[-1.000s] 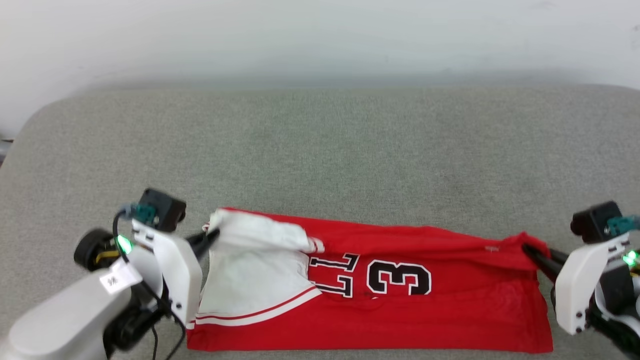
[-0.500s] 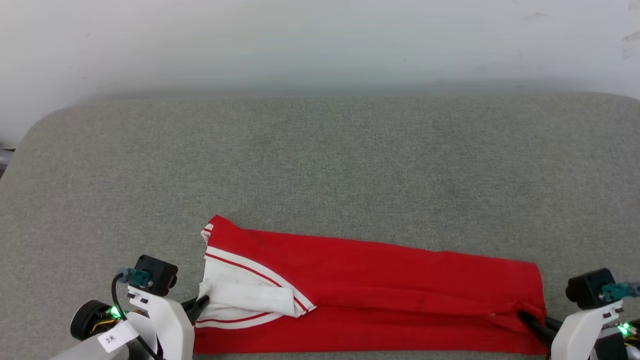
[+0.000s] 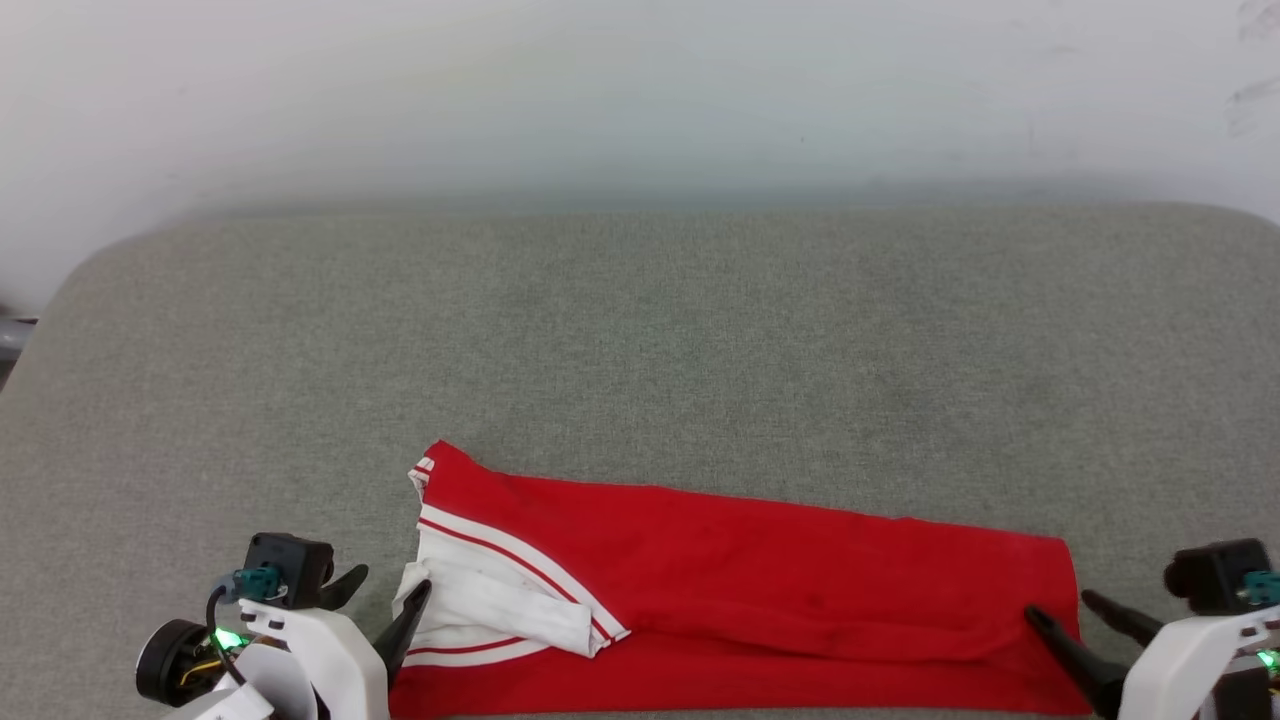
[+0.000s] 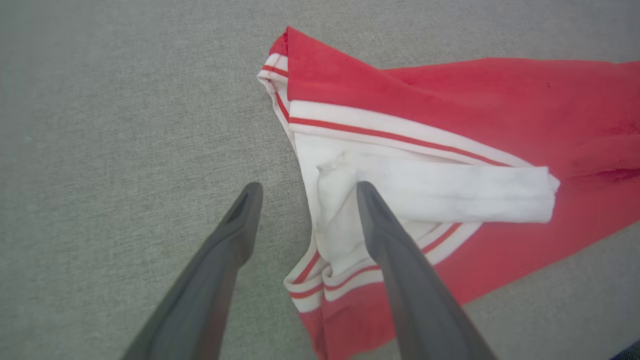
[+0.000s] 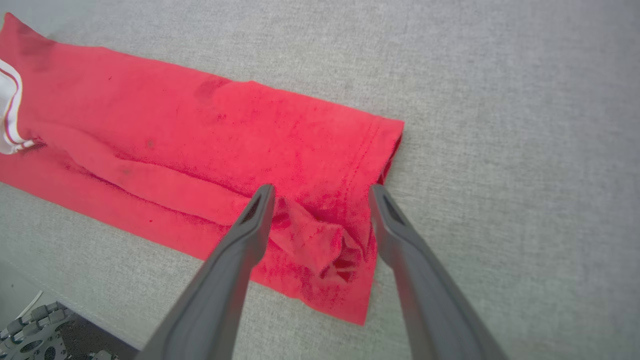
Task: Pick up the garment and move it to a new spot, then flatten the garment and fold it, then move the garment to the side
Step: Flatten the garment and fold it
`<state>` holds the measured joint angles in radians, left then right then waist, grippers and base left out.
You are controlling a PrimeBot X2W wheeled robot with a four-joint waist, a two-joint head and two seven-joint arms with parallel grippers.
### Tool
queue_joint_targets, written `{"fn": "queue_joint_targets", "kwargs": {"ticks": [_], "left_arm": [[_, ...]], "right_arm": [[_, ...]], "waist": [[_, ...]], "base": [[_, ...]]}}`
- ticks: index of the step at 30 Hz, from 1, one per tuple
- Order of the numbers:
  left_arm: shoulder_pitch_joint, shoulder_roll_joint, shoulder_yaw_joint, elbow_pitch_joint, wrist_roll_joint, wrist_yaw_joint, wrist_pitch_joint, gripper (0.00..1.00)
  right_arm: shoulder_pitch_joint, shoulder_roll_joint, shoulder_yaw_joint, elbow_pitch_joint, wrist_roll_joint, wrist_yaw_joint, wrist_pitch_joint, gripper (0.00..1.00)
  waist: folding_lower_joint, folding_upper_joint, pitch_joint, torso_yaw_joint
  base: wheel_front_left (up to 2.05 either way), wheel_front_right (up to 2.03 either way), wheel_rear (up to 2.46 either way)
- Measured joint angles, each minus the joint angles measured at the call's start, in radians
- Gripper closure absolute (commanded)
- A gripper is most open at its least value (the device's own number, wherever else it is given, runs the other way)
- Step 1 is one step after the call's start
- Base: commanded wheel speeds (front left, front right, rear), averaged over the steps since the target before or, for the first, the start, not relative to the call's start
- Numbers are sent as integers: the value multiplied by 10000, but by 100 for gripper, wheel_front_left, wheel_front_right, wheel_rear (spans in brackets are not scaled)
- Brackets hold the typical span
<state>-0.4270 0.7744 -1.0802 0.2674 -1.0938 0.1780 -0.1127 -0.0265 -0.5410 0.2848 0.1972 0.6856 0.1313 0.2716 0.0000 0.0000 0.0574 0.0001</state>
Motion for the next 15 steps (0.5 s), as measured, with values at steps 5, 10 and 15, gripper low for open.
{"fn": "queue_joint_targets", "kwargs": {"ticks": [5,10,15], "left_arm": [[248,19,305,-416,332,775,-932,0],[448,-13,857,-915,926,1695,-1388,0],[815,-328,1820,-1446,1962,2514,-1475,0]], "right_arm": [[167,-355,-640,-669,389,-2,98,0],[278,-832,-1158,-1020,917,-2,1064,0],[354,-1122,-1427,-959,1735,-2,2591,0]], "waist": [[0,0,-299,42],[0,0,-367,149],[0,0,-303,298]], "base": [[0,0,0],[0,0,0],[0,0,0]]}}
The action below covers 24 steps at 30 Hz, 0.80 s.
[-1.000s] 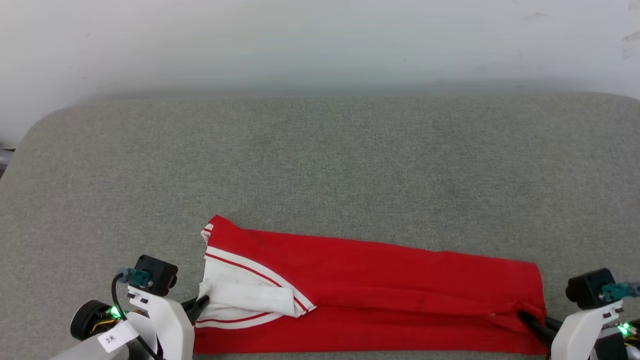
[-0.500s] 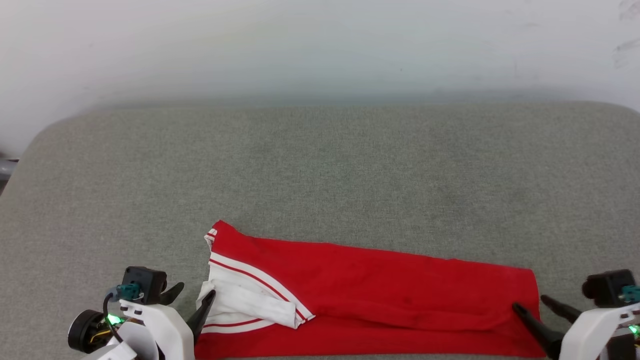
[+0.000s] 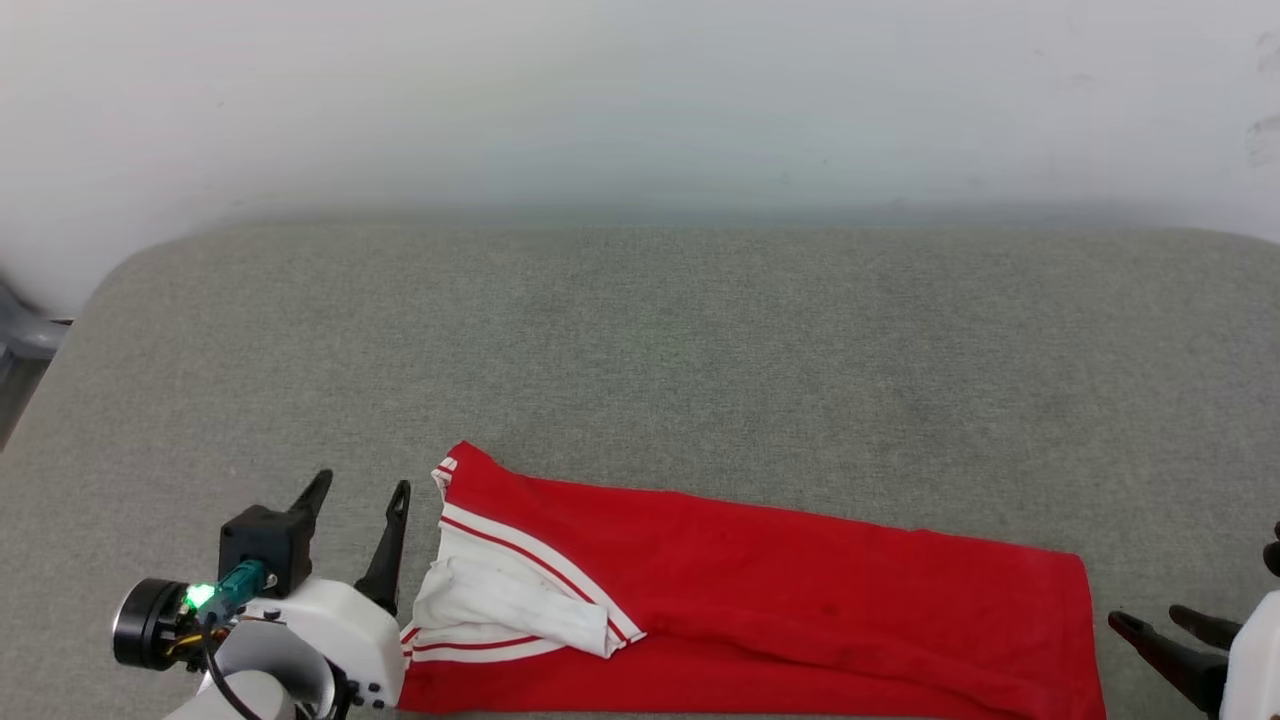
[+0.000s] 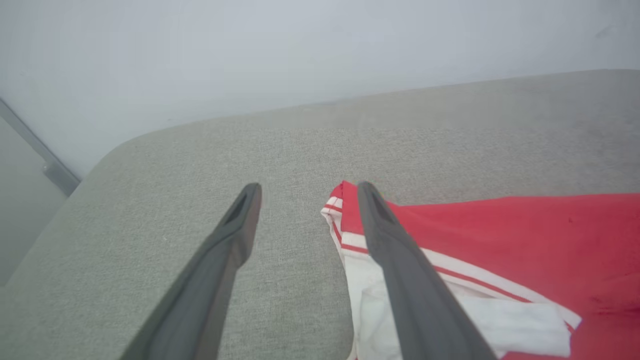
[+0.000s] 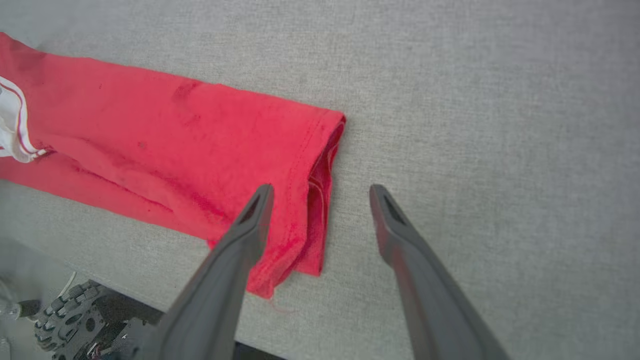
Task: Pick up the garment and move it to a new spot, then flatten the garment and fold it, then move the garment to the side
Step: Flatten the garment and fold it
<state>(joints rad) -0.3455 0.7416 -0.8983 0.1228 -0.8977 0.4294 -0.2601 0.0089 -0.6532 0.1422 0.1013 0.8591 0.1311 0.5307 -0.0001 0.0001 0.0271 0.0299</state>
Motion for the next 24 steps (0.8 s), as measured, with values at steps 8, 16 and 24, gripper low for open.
{"fn": "queue_joint_targets", "kwargs": {"ticks": [8,16,24], "left_arm": [[1134,-834,2000,-662,2261,656,-13,0],[2106,-1858,3442,-1034,3919,546,-13,0],[2872,-3055,4527,-1143,5200,94,-13,0]], "right_arm": [[-148,159,119,715,372,0,821,0],[-695,522,752,1626,493,0,663,0],[-1063,608,1578,2219,775,-2,115,0]], "waist": [[1,0,235,323],[1,0,532,622],[1,0,699,840]], "base": [[0,0,0],[0,0,0],[0,0,0]]}}
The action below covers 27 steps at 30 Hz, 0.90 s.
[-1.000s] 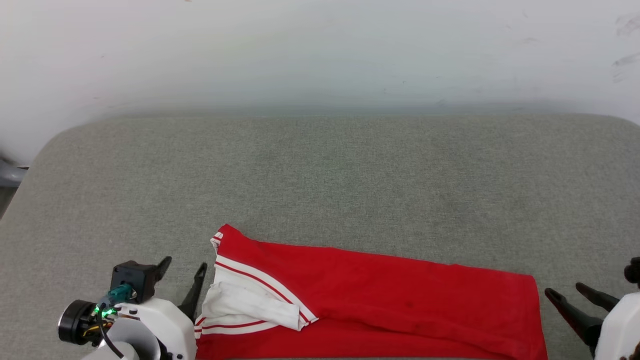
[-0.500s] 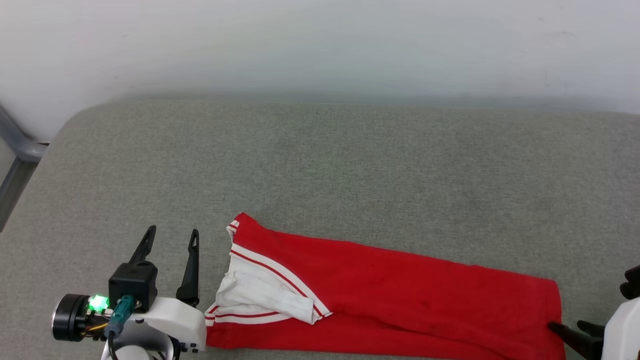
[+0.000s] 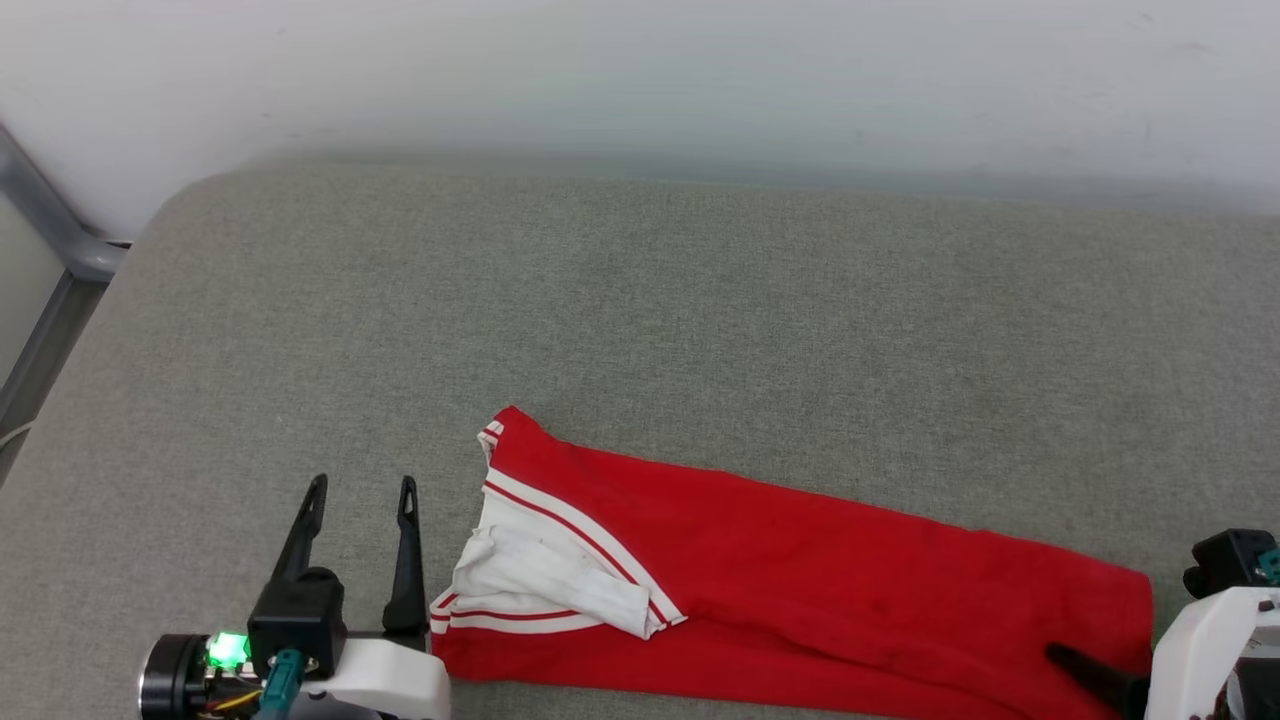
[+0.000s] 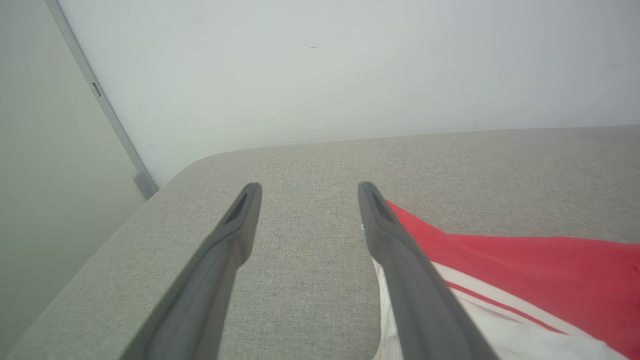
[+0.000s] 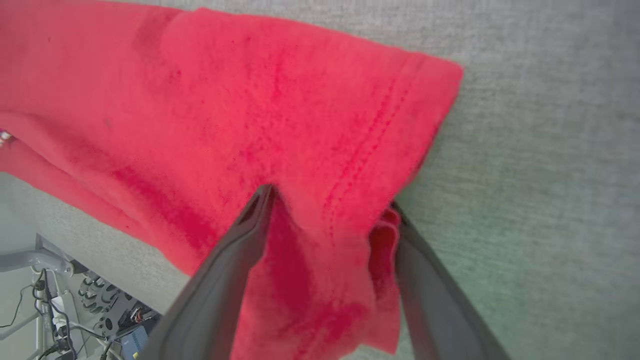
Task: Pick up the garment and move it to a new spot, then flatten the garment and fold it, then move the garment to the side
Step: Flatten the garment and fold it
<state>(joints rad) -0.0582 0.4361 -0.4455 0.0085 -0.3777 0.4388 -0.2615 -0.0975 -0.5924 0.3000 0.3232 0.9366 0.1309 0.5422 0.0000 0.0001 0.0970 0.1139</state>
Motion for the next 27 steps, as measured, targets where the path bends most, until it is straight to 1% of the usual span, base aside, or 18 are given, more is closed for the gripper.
{"fn": "queue_joint_targets", "kwargs": {"ticks": [5,10,11,12,13,19,22,27], "left_arm": [[499,-765,617,-2,702,-374,0,0],[846,-1379,1243,-8,1352,-782,0,0],[906,-1463,1392,-10,1455,-851,0,0],[957,-1551,1534,-12,1544,-913,0,0],[992,-1634,1641,-13,1638,-991,0,0],[1226,-2000,2297,-29,2092,-1488,0,0],[1345,-2144,2556,-8,2272,-1689,0,0],[1420,-2307,2784,35,2617,-2027,0,0]], "right_arm": [[-160,77,654,138,222,-2,-539,0],[-289,102,1195,410,320,-2,-1055,0],[-314,82,1290,464,309,-2,-1220,51],[-321,75,1340,552,299,-2,-1381,82],[-336,73,1413,633,314,-2,-1469,100],[-459,-192,1613,1095,510,10,-1910,100],[-474,-518,1618,1377,589,12,-2029,100],[-564,-1235,1572,1967,570,12,-2121,100]], "waist": [[0,0,-17,59],[0,0,-104,93],[0,0,-122,100],[0,0,-139,104],[0,0,-160,109],[0,0,-283,109],[0,0,-357,107],[0,0,-499,80]], "base": [[0,0,0],[0,0,0],[0,0,0],[0,0,0],[0,0,0],[0,0,0],[0,0,0],[0,0,0]]}}
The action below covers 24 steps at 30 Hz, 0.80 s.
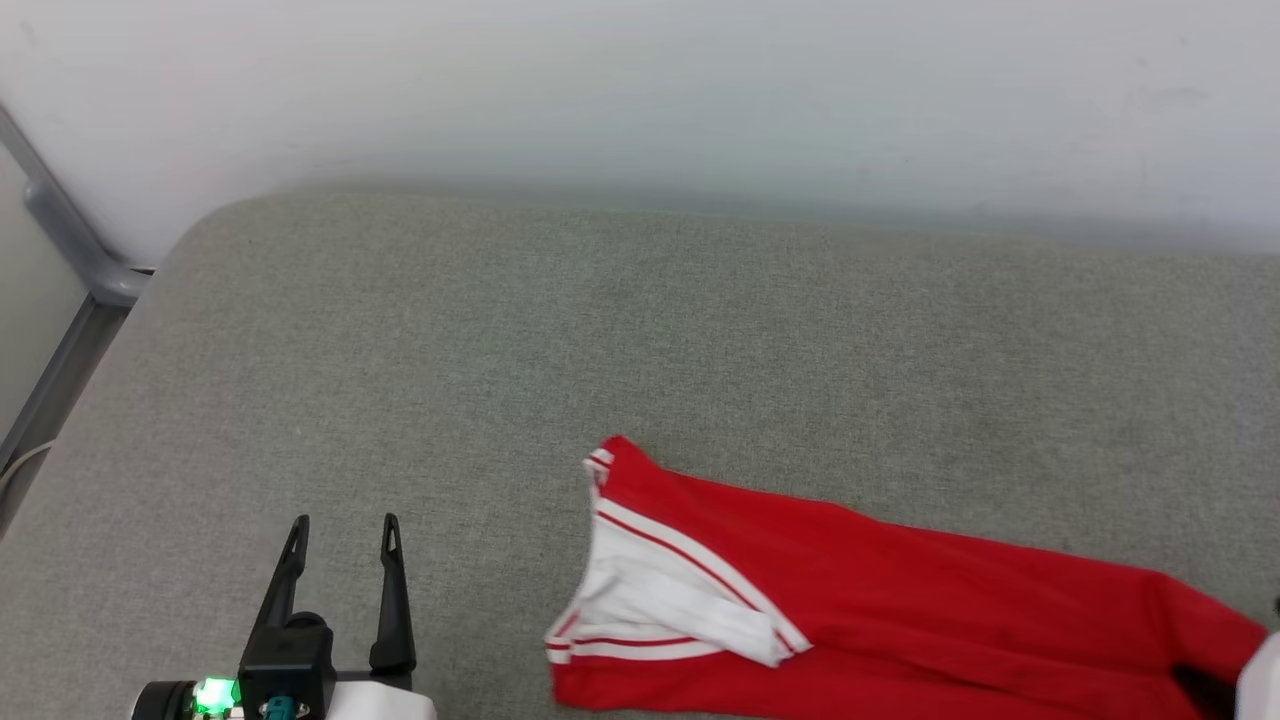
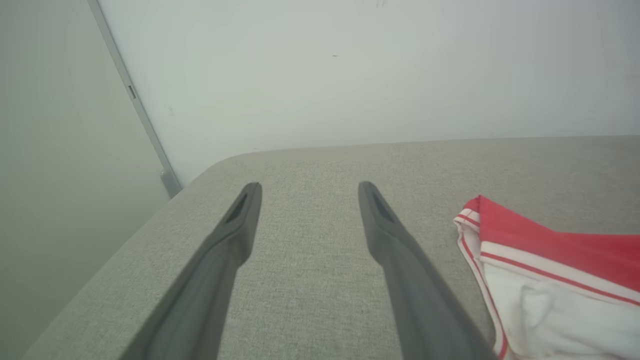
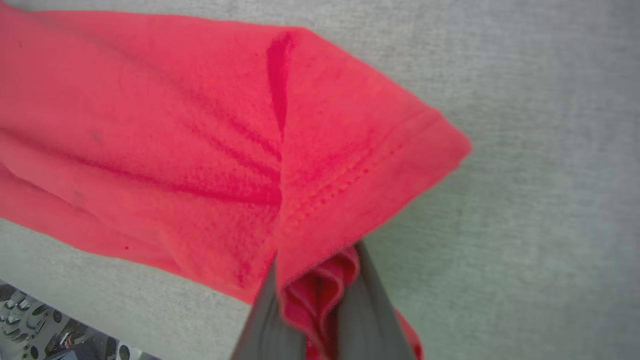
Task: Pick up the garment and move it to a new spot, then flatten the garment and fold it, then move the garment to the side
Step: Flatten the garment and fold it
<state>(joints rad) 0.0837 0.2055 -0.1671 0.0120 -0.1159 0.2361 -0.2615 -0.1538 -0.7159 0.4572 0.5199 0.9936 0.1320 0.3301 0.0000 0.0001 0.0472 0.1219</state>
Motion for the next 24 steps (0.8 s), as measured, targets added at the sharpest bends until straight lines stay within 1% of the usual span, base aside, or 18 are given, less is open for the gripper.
{"fn": "queue_joint_targets", "kwargs": {"ticks": [5,9,13,17,21,24], "left_arm": [[114,-90,132,119,242,-270,0,0],[164,-186,240,186,345,-437,0,0],[302,-247,370,226,433,-548,0,0],[380,-286,472,261,514,-656,0,0],[418,-359,543,286,535,-732,-2,0],[417,-458,556,311,594,-802,0,0]], "right_arm": [[-72,-591,-161,715,-119,-4,-119,100],[-101,-813,-134,568,17,-4,-125,100],[104,-1237,4,-353,119,-8,-98,100],[408,-1425,-257,-1524,573,-10,-107,100],[751,-1371,-543,-2761,957,-10,63,100],[864,-1087,-719,-3526,982,-10,257,100]], "waist": [[0,0,-116,-63],[0,0,-247,-93],[0,0,-377,-119],[0,0,-434,-197],[0,0,-412,-264],[0,0,-368,-302]], "base": [[0,0,0],[0,0,0],[0,0,0],[0,0,0],[0,0,0],[0,0,0]]}}
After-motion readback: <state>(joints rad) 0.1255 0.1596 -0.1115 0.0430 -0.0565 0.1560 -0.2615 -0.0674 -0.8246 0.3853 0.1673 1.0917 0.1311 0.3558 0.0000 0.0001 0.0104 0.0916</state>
